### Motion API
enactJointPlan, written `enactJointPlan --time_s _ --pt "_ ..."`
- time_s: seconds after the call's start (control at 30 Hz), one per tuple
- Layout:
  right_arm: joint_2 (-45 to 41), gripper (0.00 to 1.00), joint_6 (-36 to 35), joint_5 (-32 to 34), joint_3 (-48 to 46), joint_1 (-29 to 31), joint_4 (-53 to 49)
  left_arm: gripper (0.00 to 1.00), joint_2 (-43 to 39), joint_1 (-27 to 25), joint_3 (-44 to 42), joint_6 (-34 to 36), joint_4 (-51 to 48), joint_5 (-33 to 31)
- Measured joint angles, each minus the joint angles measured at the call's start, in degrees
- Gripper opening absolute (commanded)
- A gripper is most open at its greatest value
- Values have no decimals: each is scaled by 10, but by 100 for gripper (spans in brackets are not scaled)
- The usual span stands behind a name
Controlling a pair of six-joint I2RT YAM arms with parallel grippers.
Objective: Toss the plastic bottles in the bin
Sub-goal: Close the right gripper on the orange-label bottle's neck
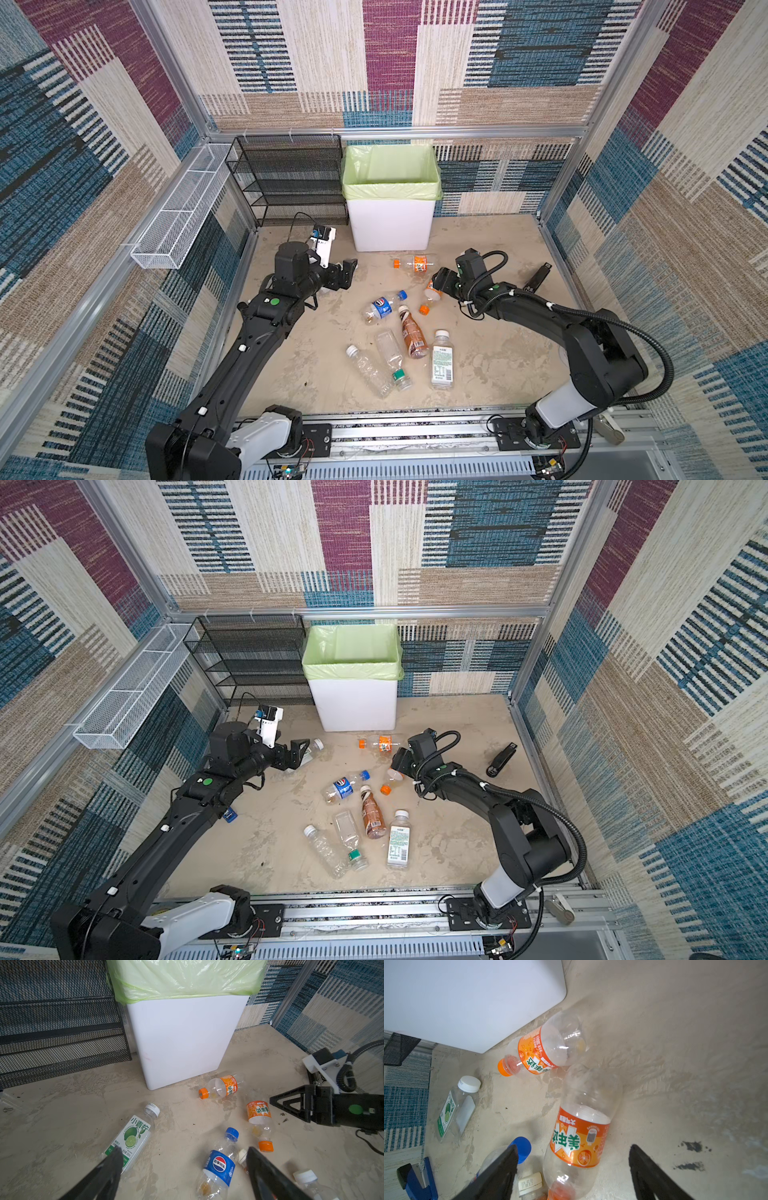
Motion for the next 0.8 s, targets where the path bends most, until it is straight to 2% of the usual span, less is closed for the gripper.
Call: enactJointPlan --time_s 0.1,0.47,0.67,0.8 --pt "26 86 2 -8 5 0 1 93 0 0 0 0 0 0" --pt "101 71 2 -7 42 -1 7 93 -1 0 0 0 -1 -3" --pt "110 60 0 -1 42 -1 15 93 -1 0 0 0 -1 -4" --pt "110 50 0 5 37 -1 24 93 0 0 0 0 -1 -4"
